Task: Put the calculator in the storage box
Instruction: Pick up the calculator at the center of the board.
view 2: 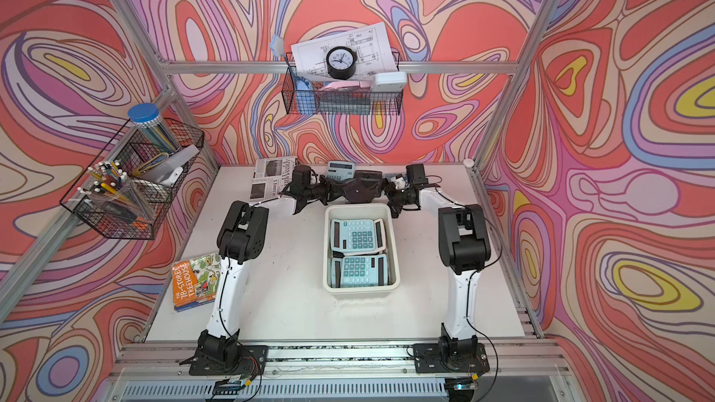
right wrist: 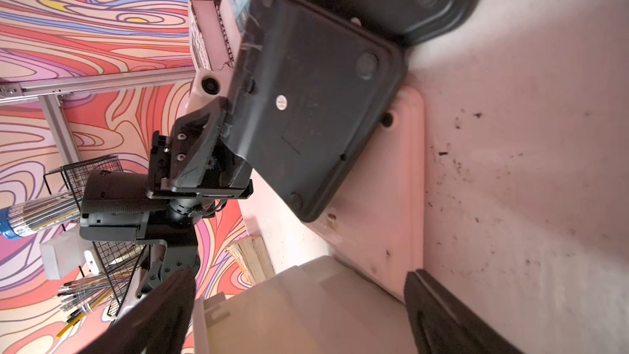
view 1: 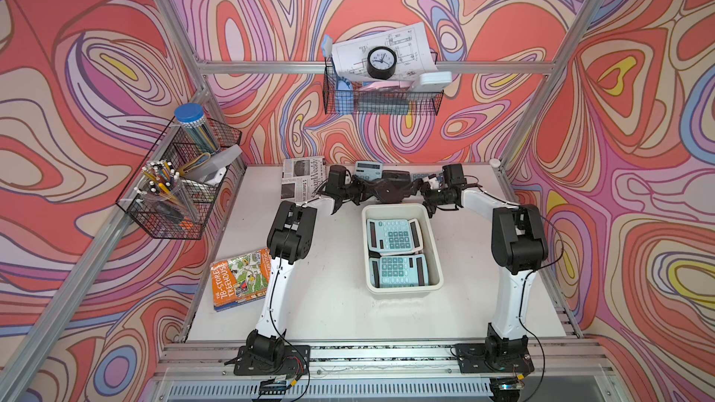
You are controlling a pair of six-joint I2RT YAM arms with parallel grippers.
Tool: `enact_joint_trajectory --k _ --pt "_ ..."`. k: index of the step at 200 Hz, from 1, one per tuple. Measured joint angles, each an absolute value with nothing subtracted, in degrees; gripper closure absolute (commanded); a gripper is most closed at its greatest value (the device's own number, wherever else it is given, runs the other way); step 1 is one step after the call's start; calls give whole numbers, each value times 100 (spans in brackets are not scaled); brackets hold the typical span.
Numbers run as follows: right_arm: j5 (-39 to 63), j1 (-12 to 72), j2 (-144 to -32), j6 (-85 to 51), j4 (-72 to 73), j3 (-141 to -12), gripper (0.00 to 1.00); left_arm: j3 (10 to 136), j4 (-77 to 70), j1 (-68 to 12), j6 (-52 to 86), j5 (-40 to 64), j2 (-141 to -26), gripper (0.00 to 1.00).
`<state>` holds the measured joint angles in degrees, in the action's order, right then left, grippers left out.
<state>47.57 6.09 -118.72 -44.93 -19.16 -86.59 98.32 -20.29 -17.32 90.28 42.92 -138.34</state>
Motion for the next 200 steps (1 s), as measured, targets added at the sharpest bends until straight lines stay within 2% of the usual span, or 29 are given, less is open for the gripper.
enact_joint_trajectory --k 56,122,200 --pt "4060 504 -11168 -4254 -2237 -8643 2 9856 -1544 -1715 9008 4115 -13469 71" --pt "3358 502 -10997 -4034 -2639 -8687 2 10130 -735 -1577 9135 3892 -13192 71" --pt "2873 821 -10422 -3420 -2193 -8718 2 10639 600 -1380 9148 3905 -12392 71"
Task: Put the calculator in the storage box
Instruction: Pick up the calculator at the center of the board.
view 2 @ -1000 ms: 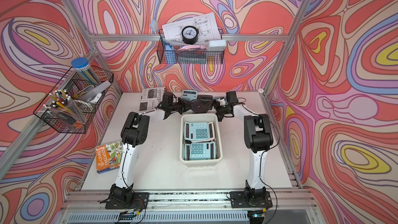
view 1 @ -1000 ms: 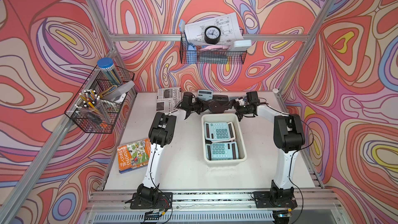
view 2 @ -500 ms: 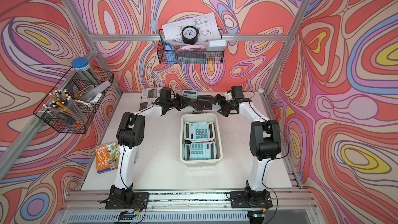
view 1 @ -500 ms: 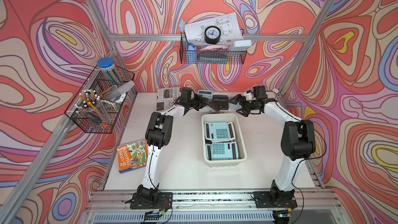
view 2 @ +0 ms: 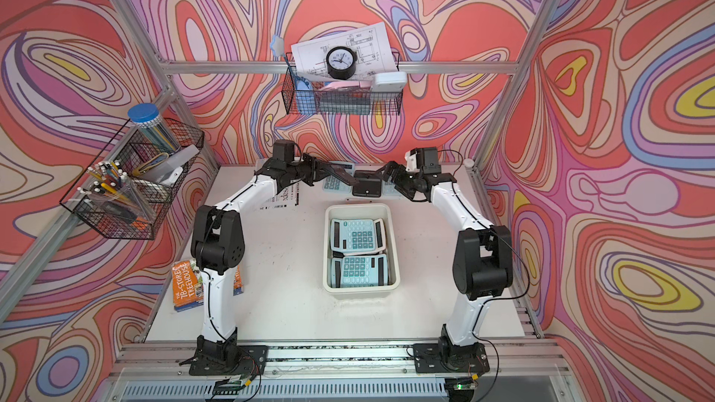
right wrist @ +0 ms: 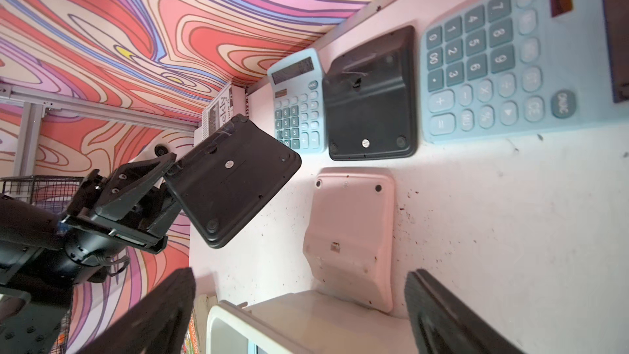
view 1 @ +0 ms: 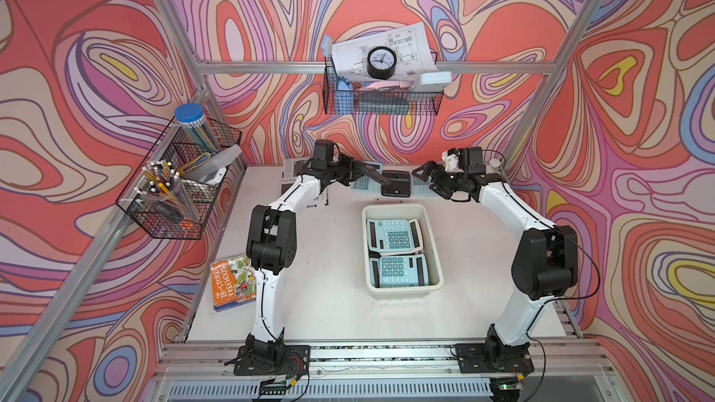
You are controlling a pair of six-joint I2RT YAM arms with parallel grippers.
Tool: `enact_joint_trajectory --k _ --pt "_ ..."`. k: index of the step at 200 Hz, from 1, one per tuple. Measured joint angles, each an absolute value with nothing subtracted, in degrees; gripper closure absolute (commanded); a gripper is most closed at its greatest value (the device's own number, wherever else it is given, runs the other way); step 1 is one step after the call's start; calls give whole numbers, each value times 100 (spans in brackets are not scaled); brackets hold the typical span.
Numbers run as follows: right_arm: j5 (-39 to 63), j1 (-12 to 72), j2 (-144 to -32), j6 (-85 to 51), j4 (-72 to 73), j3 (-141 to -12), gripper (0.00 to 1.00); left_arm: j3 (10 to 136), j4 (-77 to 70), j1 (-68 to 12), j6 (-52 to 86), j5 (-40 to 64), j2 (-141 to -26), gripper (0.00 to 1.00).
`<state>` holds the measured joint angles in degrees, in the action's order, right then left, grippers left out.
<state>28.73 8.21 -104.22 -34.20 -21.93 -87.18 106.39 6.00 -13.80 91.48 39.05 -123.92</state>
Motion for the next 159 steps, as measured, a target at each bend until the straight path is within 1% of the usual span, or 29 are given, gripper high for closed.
enact_joint_trajectory --k 29,52,64,106,126,134,159 --pt "2624 1258 -10420 -2976 -2115 -8875 2 10794 1339 -1262 9089 4027 -12178 72" --pt "2405 1660 -10412 -2432 -2053 -9070 2 10794 1984 -1177 9050 4156 -11983 77" --pt "2338 1863 -10344 -2084 -1953 -9076 2 10794 2255 -1142 9048 4237 -11885 78" --pt "2270 2482 -9701 -878 -1286 -8543 2 10534 2742 -1028 9188 4460 -11332 78" --pt "2196 2659 -9504 -381 -1022 -8309 2 10536 2880 -965 9255 4589 -11172 82" --pt "2147 2714 -9491 -193 -972 -8265 4 10547 2939 -941 9308 4661 -11142 84" --pt "1935 2821 -9494 270 -943 -8232 10 10713 3284 -895 9441 4919 -11155 78"
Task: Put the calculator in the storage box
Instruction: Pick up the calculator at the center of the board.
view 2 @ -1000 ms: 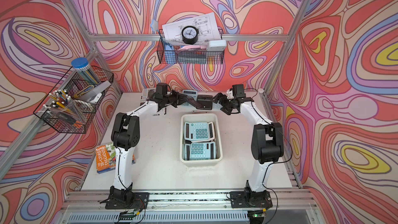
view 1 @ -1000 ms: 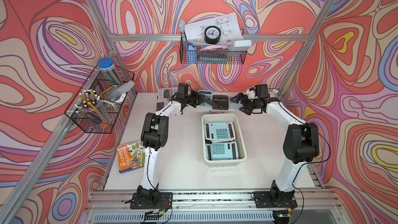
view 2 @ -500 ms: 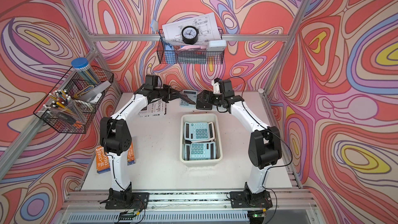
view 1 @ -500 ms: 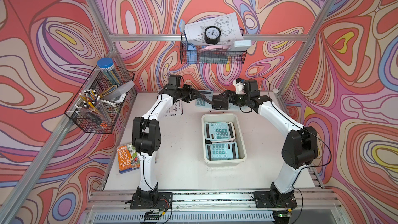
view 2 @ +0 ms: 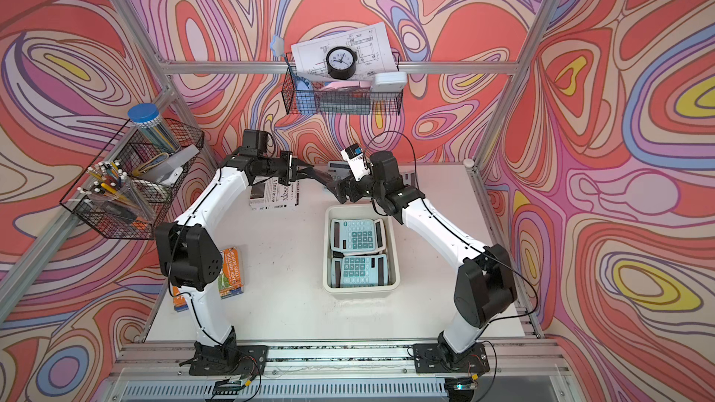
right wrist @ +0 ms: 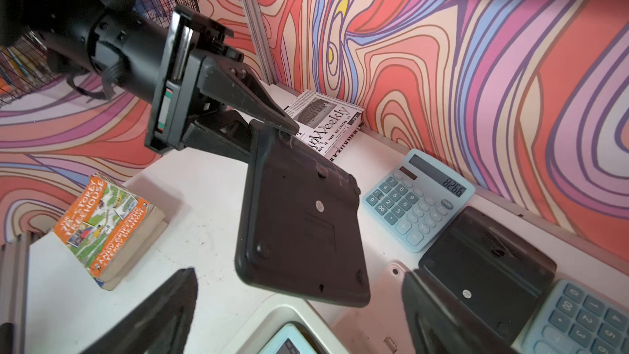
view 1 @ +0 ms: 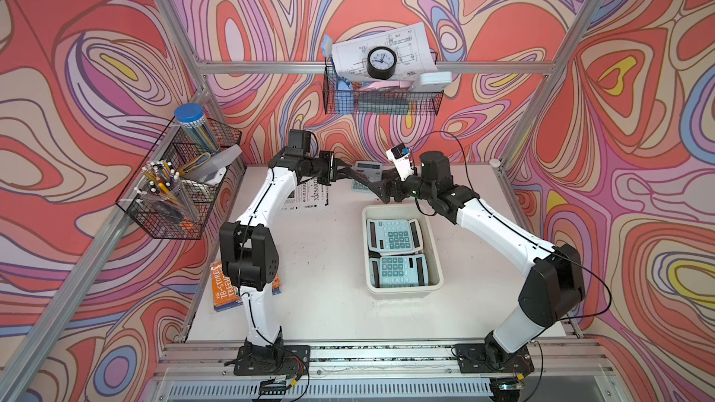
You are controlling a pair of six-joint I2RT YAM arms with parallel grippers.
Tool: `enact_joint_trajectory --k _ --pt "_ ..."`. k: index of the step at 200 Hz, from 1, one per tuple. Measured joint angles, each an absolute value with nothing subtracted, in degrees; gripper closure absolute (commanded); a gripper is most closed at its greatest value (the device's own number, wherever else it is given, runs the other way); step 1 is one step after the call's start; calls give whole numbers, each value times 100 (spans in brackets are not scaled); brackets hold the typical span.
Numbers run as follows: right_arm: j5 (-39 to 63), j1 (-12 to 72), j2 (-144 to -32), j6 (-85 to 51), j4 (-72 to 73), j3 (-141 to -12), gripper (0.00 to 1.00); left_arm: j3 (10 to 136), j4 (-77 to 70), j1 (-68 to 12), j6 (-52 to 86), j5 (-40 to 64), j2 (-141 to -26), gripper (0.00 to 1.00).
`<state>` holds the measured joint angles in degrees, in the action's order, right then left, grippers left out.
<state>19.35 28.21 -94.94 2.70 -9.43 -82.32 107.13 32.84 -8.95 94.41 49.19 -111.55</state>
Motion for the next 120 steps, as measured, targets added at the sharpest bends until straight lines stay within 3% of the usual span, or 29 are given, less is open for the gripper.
enact_joint_trajectory --k 120 --pt "1249 3385 -9515 1721 -869 -8298 21 11030 3826 -810 9673 5553 -11155 82"
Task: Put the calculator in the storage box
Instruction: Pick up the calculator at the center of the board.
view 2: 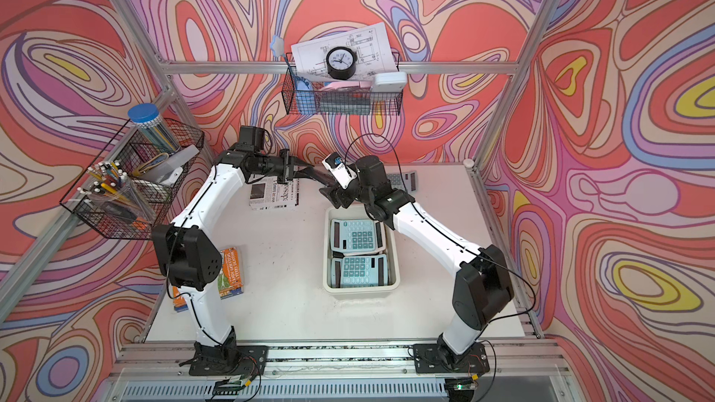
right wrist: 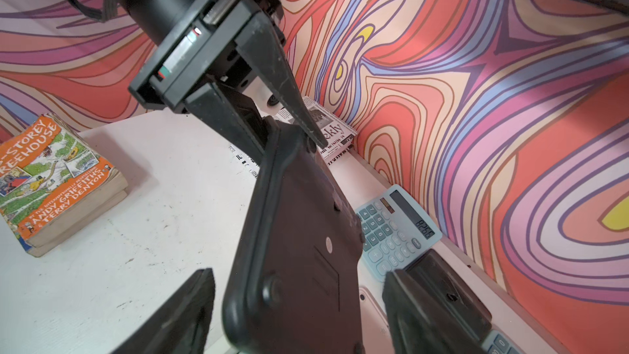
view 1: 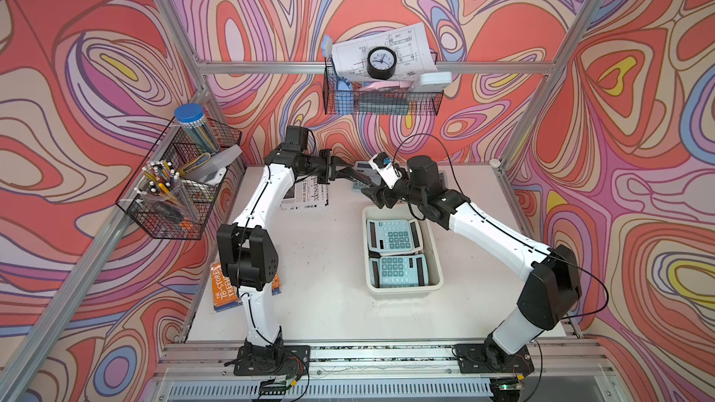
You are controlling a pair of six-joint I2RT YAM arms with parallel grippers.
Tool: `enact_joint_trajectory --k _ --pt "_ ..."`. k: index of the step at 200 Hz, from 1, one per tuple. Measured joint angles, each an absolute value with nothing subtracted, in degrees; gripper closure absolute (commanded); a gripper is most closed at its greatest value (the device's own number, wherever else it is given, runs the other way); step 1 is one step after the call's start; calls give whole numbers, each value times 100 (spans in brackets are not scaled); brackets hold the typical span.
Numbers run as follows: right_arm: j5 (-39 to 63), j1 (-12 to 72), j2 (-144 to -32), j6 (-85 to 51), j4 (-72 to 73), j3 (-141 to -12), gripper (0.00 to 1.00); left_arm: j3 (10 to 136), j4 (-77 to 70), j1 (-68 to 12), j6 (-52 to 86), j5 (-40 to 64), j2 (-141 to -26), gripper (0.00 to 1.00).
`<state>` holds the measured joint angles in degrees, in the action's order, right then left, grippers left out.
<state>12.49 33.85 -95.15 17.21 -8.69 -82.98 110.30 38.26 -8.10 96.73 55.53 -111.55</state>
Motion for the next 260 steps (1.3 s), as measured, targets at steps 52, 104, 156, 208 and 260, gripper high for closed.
enact_joint_trajectory --k 52,104,156,208,260 --pt "1022 3391 -9529 2012 -856 -8130 35 11030 3879 -733 9714 5675 -11155 82" --pt "1024 3415 -9749 2003 -840 -8204 54 11030 3929 -718 9754 5734 -11155 81" --pt "915 3529 -9924 2005 -766 -8272 65 11030 4029 -709 9762 5749 -11155 81" --pt "829 3573 -9924 2073 -744 -8272 88 11030 4128 -701 9904 5669 -11155 75" --pt "899 3599 -9924 1761 -878 -8272 100 11139 4198 -668 9745 5690 -11155 32"
